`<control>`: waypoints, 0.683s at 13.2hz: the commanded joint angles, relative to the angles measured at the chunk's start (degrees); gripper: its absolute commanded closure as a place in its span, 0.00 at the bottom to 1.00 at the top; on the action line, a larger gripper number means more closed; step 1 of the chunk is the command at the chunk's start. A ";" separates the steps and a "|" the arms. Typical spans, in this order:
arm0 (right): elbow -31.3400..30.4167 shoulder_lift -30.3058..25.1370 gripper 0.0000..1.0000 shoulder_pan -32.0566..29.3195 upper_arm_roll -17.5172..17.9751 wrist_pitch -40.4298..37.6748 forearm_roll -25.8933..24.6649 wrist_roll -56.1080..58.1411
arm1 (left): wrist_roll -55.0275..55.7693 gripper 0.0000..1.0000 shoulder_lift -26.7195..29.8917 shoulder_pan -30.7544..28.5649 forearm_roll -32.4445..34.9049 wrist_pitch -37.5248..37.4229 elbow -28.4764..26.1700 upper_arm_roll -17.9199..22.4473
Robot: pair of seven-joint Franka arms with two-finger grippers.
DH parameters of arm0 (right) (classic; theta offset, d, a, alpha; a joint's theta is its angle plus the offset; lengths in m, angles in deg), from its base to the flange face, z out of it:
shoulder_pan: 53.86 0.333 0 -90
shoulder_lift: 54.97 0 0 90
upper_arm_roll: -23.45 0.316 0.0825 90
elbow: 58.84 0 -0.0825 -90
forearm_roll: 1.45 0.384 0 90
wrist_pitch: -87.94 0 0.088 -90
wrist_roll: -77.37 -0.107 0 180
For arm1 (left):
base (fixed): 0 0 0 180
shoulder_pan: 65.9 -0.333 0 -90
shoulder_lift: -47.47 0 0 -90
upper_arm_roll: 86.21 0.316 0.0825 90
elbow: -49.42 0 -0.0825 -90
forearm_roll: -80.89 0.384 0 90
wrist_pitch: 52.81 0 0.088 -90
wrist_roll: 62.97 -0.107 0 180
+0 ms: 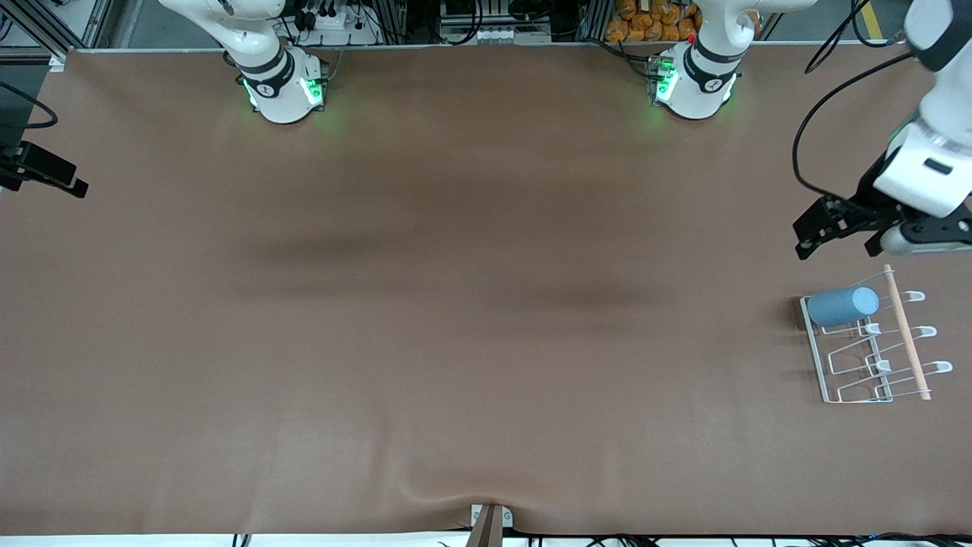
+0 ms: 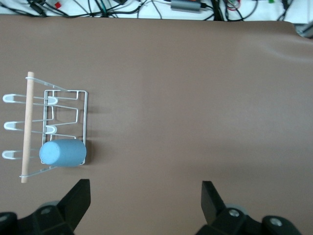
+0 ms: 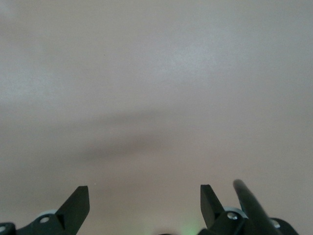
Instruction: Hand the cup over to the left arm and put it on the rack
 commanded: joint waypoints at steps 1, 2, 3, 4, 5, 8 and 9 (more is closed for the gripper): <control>0.41 -0.45 0.00 -1.44 0.58 -0.74 0.20 -0.02 | -2.79 0.00 1.21 -0.40 -1.53 -2.37 0.59 0.21; 0.41 -0.45 0.00 -1.79 0.67 -0.74 0.20 -0.02 | -2.79 0.00 1.30 -0.40 -1.36 -2.73 0.94 0.21; 0.41 -0.45 0.00 -1.80 0.67 -0.74 0.20 -0.02 | -2.79 0.00 1.30 -0.49 -1.01 -3.60 1.29 0.21; 0.41 -0.45 0.00 -1.80 0.67 -0.83 0.12 -0.02 | -2.79 0.00 1.30 -0.49 -1.00 -3.78 1.21 0.21; 0.41 -0.45 0.00 -1.88 0.58 -0.92 0.20 -0.02 | -2.71 0.00 1.30 -0.49 -0.83 -3.78 1.21 0.21; 0.41 -0.53 0.00 -1.89 0.67 -1.62 0.20 0.07 | -3.14 0.00 1.82 -0.57 -0.48 -5.80 1.47 0.21; 0.41 -0.45 0.00 -1.89 0.67 -1.62 0.20 0.07 | -4.62 0.00 2.00 -0.66 -0.48 -5.81 1.47 0.21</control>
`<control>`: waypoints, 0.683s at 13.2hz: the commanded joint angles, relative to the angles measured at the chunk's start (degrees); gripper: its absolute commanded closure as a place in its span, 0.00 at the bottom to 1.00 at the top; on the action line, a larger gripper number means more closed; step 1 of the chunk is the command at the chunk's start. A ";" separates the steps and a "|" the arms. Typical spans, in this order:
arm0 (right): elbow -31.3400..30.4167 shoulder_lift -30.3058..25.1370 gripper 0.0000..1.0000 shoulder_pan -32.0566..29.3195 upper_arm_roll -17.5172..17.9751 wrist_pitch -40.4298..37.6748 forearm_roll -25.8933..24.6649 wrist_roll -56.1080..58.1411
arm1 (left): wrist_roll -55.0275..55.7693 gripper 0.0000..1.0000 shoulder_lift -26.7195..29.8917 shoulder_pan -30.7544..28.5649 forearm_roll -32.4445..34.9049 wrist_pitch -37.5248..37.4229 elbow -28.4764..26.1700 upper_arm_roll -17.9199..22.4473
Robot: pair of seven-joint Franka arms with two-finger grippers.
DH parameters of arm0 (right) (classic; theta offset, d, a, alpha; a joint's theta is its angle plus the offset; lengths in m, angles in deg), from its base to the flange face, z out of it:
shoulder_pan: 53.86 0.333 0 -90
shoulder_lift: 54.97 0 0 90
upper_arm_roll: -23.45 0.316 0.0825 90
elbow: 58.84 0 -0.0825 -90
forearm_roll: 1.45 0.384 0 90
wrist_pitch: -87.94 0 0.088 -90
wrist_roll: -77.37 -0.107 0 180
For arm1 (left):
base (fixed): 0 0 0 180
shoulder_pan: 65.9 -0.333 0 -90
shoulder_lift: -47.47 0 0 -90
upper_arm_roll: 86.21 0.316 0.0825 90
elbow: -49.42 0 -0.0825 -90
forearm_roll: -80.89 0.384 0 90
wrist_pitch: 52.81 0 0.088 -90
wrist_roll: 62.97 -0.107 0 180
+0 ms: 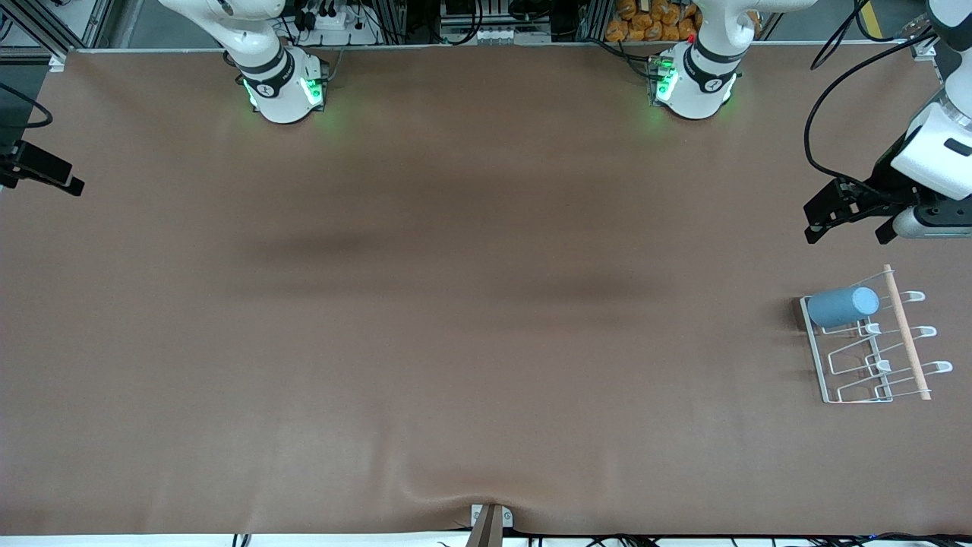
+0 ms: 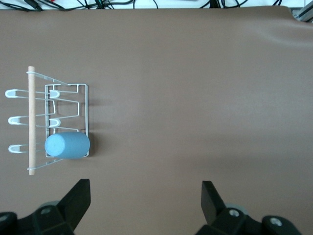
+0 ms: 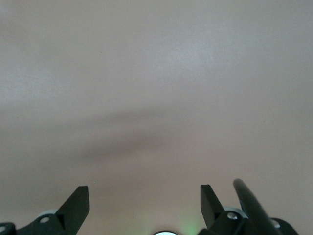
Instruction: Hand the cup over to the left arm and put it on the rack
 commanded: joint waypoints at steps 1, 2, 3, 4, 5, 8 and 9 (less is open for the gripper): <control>0.39 -0.45 0.00 -1.21 0.83 -0.83 0.20 0.07 | -4.38 0.00 1.09 -0.48 0.06 -1.95 0.73 -0.05; 0.39 -0.45 0.00 -1.30 0.83 -0.92 0.20 0.07 | -5.61 0.00 0.91 -0.48 -0.02 -1.95 0.74 0.03; 0.39 -0.45 0.00 -1.30 0.83 -0.92 0.20 0.07 | -5.19 0.00 0.65 -0.48 0.15 -1.95 1.00 0.12; 0.39 -0.45 0.00 -1.30 0.83 -0.92 0.20 0.07 | -4.66 0.00 0.73 -0.65 1.20 -2.04 1.43 0.03; 0.39 -0.53 0.00 -1.30 0.83 -0.92 0.20 -0.02 | -1.18 0.00 1.00 -0.65 2.60 -2.22 1.26 -0.14; 0.39 -0.53 0.00 -1.21 0.83 -0.92 0.20 -0.02 | 2.20 0.00 1.09 -0.65 5.06 -3.36 1.44 -0.76; 0.39 -0.53 0.00 -1.21 0.91 -0.92 0.20 -0.11 | 2.02 0.00 1.26 -0.65 5.51 -3.36 1.35 -0.84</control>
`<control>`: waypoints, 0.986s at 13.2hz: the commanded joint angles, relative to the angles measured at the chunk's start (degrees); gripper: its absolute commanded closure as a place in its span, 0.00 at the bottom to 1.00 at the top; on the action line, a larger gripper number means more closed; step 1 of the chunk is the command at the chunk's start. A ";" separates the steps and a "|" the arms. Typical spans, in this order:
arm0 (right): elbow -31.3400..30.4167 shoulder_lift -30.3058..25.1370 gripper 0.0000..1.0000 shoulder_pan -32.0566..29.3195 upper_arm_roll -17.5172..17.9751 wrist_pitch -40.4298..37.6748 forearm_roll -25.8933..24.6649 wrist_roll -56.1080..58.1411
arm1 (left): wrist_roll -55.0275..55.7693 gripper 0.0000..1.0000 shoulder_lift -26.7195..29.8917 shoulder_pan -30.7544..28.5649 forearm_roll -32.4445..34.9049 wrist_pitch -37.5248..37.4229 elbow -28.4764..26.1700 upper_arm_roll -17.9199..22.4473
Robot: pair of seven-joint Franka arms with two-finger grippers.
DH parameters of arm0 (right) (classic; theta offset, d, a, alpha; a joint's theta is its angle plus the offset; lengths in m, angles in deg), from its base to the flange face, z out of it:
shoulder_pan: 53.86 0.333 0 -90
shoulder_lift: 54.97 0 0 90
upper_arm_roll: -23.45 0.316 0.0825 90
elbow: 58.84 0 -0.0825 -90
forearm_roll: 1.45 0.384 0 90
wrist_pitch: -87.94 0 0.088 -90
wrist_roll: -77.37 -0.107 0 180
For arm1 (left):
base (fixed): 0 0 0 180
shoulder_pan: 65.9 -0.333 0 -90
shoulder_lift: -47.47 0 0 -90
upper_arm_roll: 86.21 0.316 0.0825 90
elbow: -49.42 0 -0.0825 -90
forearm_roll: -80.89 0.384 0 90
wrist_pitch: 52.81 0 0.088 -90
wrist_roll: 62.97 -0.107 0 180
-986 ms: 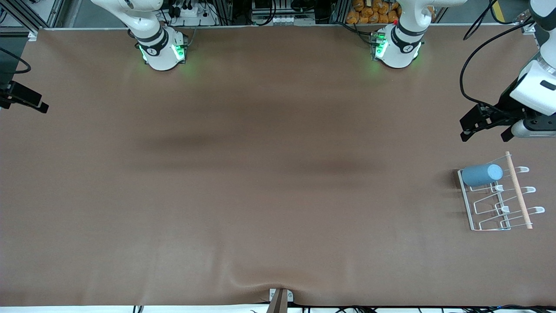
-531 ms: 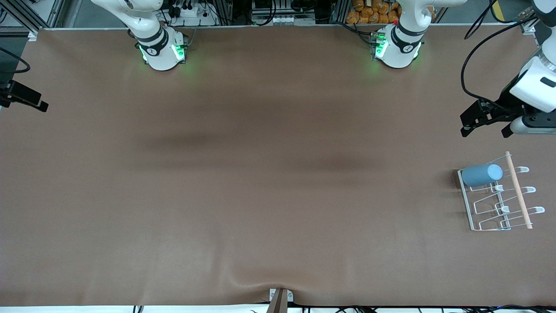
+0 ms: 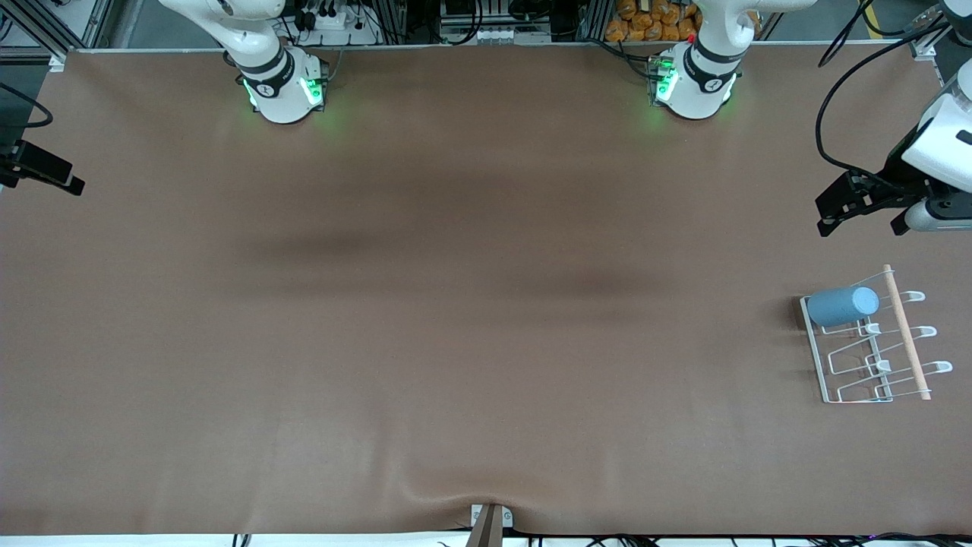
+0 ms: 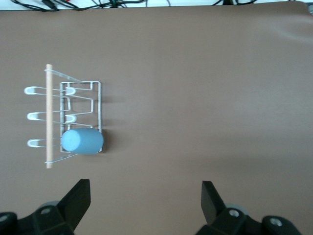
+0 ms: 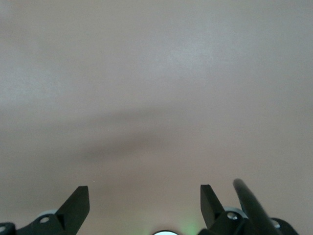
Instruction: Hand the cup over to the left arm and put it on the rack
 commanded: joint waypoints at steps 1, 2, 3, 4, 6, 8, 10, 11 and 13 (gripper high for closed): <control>0.38 -0.53 0.00 -1.21 0.91 -0.83 0.20 -0.11 | 0.92 0.00 0.90 -0.26 1.66 -1.52 0.31 -0.74; 0.38 -0.53 0.00 -1.21 0.91 -0.83 0.20 -0.11 | 0.92 0.00 0.82 -0.26 1.39 -1.52 0.31 -0.74; 0.47 -0.53 0.00 -1.21 0.91 -0.83 0.20 -0.02 | 0.92 0.00 0.90 -0.26 1.30 -1.52 0.40 -0.74; 0.64 -0.53 0.00 -1.21 0.91 -0.83 0.20 -0.11 | 0.84 0.00 0.90 -0.26 1.22 -1.78 0.49 -0.74; 0.64 -0.53 0.00 -1.21 0.91 -0.92 0.11 -0.02 | 0.92 0.00 0.82 -0.26 -1.49 -1.96 0.49 -0.82; 0.64 -0.53 0.00 -1.21 0.83 -0.92 0.11 -0.02 | 0.83 0.00 0.73 -0.70 -2.65 -2.31 0.14 -0.82; 0.64 -0.53 0.00 -1.21 0.83 -0.92 0.11 -0.02 | 0.83 0.00 0.47 -0.70 -3.26 -3.19 -0.30 -0.82; 0.64 -0.53 0.00 -1.21 0.82 -1.00 0.11 -0.02 | 0.83 0.00 0.38 -0.70 -3.27 -3.19 -0.30 -0.82; 0.64 -0.53 0.00 -1.21 0.82 -1.27 0.11 -0.02 | 0.92 0.00 0.29 -0.70 -3.27 -3.46 -0.74 -0.82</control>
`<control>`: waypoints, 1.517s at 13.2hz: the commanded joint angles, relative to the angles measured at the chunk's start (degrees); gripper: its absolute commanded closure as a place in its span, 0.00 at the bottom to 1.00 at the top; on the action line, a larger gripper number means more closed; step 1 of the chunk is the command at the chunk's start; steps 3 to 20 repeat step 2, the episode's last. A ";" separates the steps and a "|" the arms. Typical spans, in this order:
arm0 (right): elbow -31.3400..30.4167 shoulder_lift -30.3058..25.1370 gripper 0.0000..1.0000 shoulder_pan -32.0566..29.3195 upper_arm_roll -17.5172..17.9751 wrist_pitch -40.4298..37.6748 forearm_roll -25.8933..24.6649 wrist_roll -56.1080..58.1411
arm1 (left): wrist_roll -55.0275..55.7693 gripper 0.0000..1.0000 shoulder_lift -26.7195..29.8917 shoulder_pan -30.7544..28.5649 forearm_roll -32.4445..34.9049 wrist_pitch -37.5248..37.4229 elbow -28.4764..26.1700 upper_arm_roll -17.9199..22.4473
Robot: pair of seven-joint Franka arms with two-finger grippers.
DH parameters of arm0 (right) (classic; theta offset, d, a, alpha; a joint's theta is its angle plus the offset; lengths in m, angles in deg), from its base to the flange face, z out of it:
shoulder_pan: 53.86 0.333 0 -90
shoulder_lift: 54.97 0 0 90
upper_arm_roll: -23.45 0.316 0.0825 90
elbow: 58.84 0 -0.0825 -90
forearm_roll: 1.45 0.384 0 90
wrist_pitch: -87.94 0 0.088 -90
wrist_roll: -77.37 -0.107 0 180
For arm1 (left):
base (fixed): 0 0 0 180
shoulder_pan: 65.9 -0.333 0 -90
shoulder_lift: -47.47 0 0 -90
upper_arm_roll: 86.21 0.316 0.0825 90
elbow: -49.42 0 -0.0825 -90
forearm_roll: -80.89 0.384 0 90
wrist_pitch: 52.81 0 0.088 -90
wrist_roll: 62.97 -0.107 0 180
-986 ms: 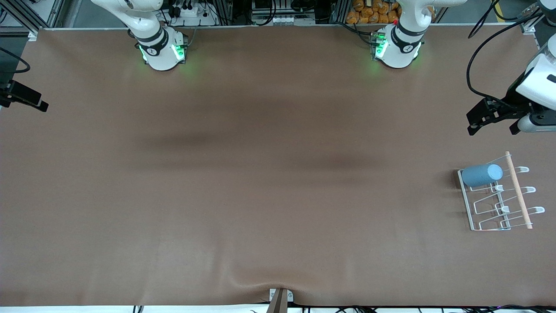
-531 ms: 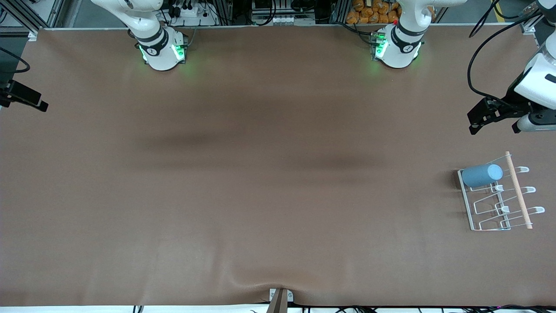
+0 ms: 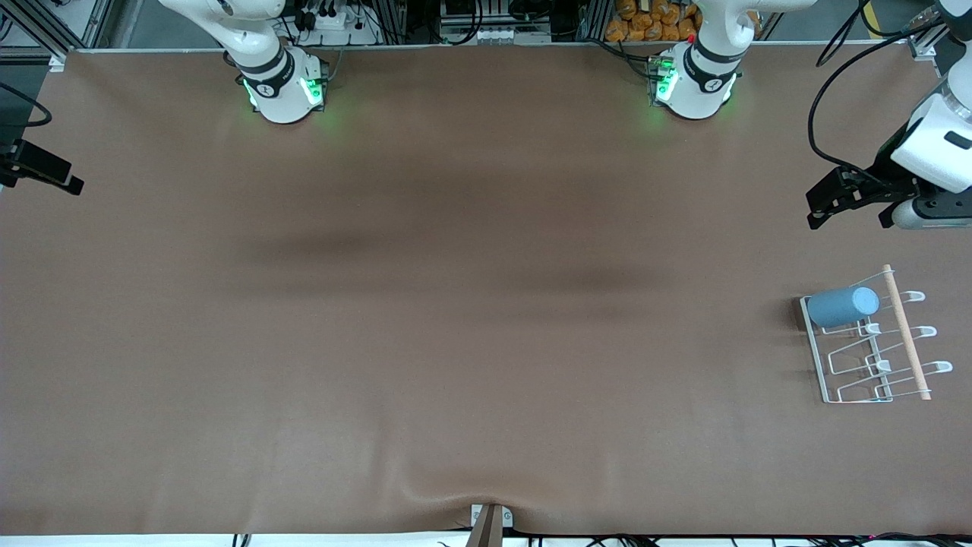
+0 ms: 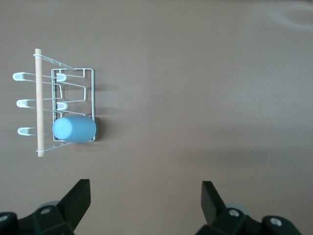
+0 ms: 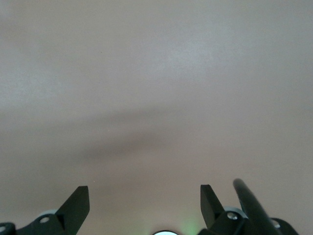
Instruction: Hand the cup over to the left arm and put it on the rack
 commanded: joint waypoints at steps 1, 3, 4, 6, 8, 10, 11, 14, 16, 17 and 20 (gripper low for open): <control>0.45 -0.53 0.00 -1.21 0.82 -1.06 0.11 -0.02 | 0.63 0.00 0.22 -0.64 -1.05 -0.97 -0.35 -0.51; 0.45 -0.53 0.00 -1.21 0.82 -1.06 0.11 -0.02 | 0.63 0.00 0.22 -0.64 -1.05 -0.97 -0.35 -0.51; 0.45 -0.53 0.00 -1.21 0.82 -1.06 0.11 -0.02 | 0.63 0.00 0.22 -0.64 -1.05 -0.97 -0.35 -0.51; 0.45 -0.53 0.00 -1.21 0.82 -1.06 0.11 -0.02 | 0.63 0.00 0.22 -0.64 -1.05 -0.97 -0.35 -0.51; 0.45 -0.53 0.00 -1.21 0.82 -1.06 0.11 -0.02 | 0.63 0.00 0.22 -0.64 -1.05 -0.97 -0.35 -0.51; 0.45 -0.53 0.00 -1.21 0.82 -1.06 0.11 -0.02 | 0.63 0.00 0.22 -0.64 -1.05 -0.97 -0.35 -0.51; 0.45 -0.53 0.00 -1.21 0.82 -1.06 0.11 -0.02 | 0.63 0.00 0.22 -0.64 -1.05 -0.97 -0.35 -0.51; 0.45 -0.53 0.00 -1.21 0.82 -1.06 0.11 -0.02 | 0.63 0.00 0.22 -0.64 -1.05 -0.97 -0.35 -0.51; 0.45 -0.53 0.00 -1.21 0.82 -1.06 0.11 -0.02 | 0.63 0.00 0.22 -0.64 -1.05 -0.97 -0.35 -0.51; 0.45 -0.53 0.00 -1.21 0.82 -1.06 0.11 -0.02 | 0.63 0.00 0.22 -0.64 -1.05 -0.97 -0.35 -0.51; 0.45 -0.53 0.00 -1.21 0.82 -1.06 0.11 -0.02 | 0.63 0.00 0.22 -0.64 -1.05 -0.97 -0.35 -0.51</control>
